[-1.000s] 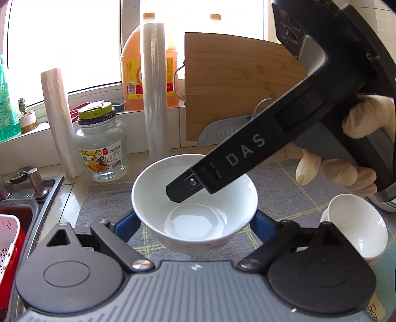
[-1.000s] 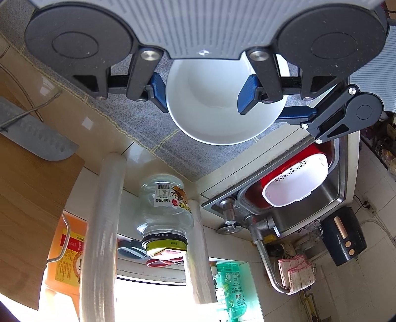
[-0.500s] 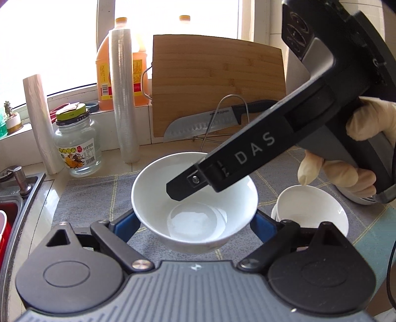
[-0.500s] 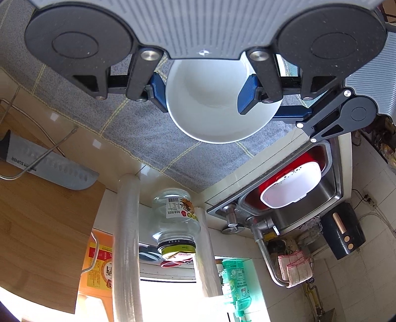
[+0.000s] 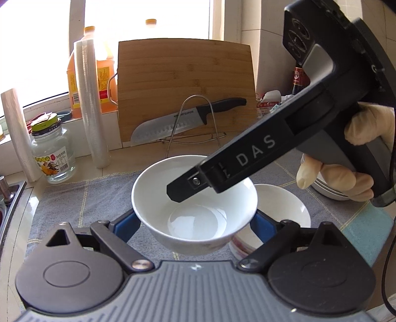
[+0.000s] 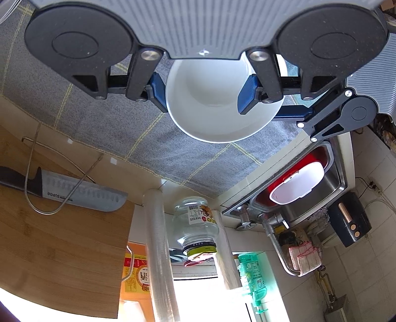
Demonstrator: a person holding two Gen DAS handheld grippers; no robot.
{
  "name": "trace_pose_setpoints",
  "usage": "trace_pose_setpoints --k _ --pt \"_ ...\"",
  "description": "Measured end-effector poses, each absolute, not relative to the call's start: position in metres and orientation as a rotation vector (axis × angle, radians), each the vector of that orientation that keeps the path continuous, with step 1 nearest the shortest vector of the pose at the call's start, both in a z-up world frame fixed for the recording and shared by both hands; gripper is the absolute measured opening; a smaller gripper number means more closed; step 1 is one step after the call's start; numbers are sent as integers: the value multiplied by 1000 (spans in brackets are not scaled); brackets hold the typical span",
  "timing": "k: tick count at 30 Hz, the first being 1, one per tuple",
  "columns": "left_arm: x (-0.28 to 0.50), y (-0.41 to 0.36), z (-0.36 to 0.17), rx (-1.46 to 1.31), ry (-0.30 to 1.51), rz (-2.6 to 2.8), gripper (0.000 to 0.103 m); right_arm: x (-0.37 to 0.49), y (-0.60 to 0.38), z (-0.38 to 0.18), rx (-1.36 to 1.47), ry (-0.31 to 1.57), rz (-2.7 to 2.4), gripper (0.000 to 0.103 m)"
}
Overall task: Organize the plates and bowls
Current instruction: 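Carry the held bowl with the right gripper over the nested bowls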
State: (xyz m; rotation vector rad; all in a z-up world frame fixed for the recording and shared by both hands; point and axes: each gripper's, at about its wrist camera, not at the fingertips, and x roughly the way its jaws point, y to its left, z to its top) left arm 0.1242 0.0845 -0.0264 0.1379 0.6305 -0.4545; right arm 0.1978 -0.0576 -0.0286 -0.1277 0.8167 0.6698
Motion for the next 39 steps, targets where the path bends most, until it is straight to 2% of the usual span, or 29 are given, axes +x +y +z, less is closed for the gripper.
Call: trace_pose_setpoints --k 18,39 --pt "123 43 -22 168 612 -553 94 177 -110 -21 -108 788 571 66" --pt "114 21 -38 164 674 -589 94 169 -132 -45 -90 838 530 66"
